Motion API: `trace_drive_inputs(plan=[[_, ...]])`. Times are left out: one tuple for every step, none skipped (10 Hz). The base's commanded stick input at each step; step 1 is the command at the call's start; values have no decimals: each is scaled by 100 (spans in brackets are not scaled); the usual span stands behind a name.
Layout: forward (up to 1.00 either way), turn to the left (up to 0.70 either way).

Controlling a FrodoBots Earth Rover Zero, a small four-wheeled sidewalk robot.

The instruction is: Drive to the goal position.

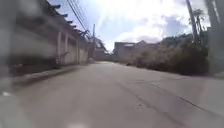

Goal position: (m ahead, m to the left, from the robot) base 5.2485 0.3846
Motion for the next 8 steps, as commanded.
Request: trace_drive_inputs(plan=[[100,0],[100,0],[100,0],[100,0],[100,0],[100,0],[100,0],[100,0]])
